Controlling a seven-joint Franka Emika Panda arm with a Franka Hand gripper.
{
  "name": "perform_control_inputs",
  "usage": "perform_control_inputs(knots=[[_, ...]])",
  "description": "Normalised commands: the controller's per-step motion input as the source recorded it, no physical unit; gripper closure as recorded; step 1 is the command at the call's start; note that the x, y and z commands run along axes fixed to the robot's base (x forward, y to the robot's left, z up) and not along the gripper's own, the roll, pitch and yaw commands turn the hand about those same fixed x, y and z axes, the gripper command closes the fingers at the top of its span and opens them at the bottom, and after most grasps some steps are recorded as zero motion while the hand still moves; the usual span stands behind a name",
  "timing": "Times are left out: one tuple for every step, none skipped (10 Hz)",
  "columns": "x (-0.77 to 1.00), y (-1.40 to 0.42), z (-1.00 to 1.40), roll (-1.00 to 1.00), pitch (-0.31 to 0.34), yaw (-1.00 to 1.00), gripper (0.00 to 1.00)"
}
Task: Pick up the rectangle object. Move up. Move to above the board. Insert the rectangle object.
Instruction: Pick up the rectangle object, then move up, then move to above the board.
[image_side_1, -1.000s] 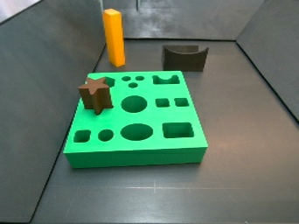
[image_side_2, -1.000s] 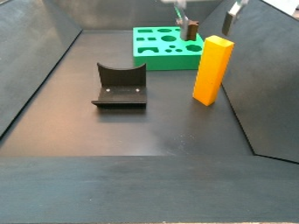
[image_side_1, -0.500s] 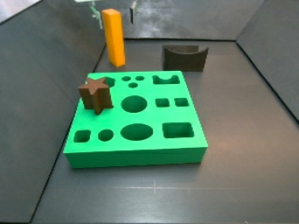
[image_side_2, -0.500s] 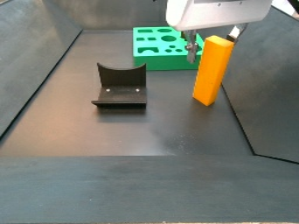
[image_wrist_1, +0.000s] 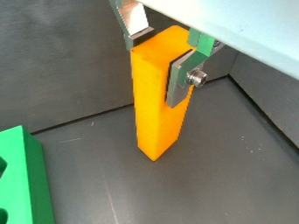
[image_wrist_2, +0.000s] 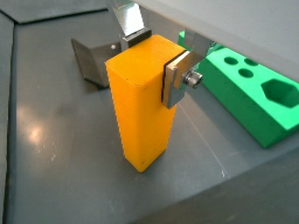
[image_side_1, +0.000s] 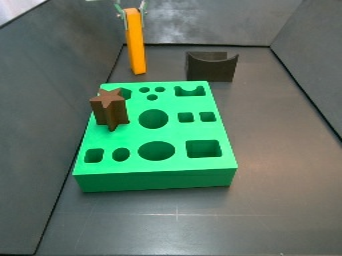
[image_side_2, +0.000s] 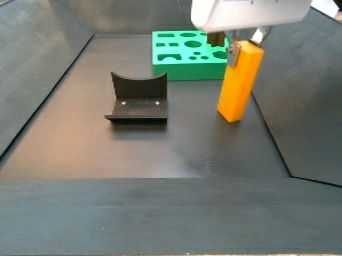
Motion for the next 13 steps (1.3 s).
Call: perform_control_inputs(knots=[[0.0, 0.0, 0.0, 0.0, 0.0, 0.0, 1.0], [0.0, 0.0, 0.0, 0.0, 0.0, 0.0, 1.0], [0.0, 0.0, 0.0, 0.0, 0.0, 0.0, 1.0], [0.0, 0.0, 0.0, 0.0, 0.0, 0.0, 1.0], [0.0, 0.0, 0.0, 0.0, 0.0, 0.0, 1.0], [0.0, 0.0, 0.0, 0.0, 0.0, 0.0, 1.0], [0.0, 0.0, 0.83, 0.0, 0.0, 0.0, 1.0], [-0.01, -0.06, 0.8, 0.0, 0.017, 0.03, 1.0], [-0.03, -0.05, 0.68, 0.01, 0.032, 0.04, 1.0], [-0.03, -0.04, 0.6, 0.02, 0.033, 0.04, 1.0], [-0.01, -0.01, 0.37, 0.04, 0.049, 0.03, 1.0], [0.0, -0.01, 0.27, 0.05, 0.058, 0.03, 1.0], [-0.69, -0.12, 1.0, 0.05, 0.145, 0.2, 1.0]])
